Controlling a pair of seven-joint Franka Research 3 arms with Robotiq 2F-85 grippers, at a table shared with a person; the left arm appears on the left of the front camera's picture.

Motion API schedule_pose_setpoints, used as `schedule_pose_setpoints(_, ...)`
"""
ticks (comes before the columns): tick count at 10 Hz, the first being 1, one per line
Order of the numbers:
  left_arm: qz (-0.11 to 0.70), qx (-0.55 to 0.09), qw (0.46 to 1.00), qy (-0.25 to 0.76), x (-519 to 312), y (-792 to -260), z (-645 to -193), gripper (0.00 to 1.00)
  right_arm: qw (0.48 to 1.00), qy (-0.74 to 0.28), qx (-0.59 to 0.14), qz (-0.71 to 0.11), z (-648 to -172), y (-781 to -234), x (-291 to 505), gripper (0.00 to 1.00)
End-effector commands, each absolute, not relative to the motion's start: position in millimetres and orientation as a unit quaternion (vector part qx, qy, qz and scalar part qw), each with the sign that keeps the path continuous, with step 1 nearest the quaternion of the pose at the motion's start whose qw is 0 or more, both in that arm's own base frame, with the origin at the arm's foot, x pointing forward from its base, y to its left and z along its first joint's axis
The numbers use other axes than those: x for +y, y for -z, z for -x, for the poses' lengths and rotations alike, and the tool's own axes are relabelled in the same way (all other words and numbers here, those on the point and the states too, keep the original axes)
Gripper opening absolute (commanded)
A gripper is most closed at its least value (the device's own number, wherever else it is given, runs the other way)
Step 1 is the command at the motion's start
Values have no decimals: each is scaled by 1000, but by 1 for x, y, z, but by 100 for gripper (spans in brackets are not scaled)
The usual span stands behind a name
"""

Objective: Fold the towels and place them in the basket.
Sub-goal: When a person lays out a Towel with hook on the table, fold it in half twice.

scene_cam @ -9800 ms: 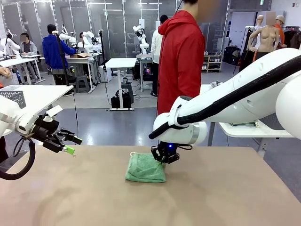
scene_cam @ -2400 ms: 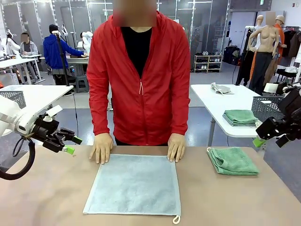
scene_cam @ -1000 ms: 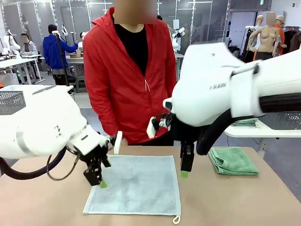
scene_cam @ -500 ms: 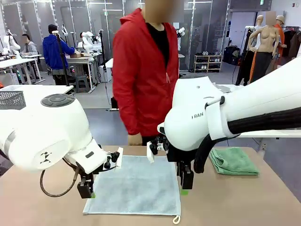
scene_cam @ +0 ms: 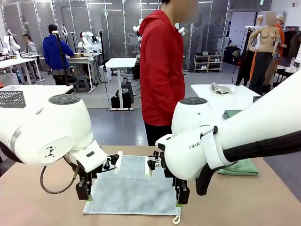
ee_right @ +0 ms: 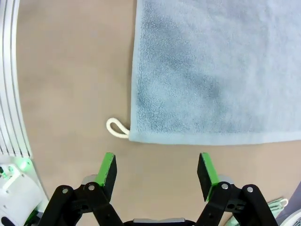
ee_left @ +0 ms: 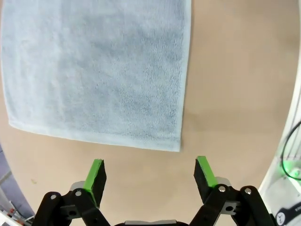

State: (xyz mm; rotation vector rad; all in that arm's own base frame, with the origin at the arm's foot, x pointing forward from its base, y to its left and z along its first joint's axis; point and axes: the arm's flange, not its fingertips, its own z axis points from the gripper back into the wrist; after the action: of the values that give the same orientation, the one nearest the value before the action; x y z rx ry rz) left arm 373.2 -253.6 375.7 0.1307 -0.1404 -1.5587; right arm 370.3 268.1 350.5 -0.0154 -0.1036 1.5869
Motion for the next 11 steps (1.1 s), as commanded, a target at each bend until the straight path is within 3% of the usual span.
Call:
schedule_pose_setpoints(1,-33,-41,699,713,-252,-385,-386,95,713,-699,-47,16,-369,-341,271,86)
schedule_pose_setpoints(8,-42,-44,702,709,-250,-377,-386,95,703,-709,-42,3,-367,-343,270,86)
schedule_pose_setpoints(11,-16,-40,699,714,-235,-358,-389,95,735,-677,-24,18,-364,-334,272,86)
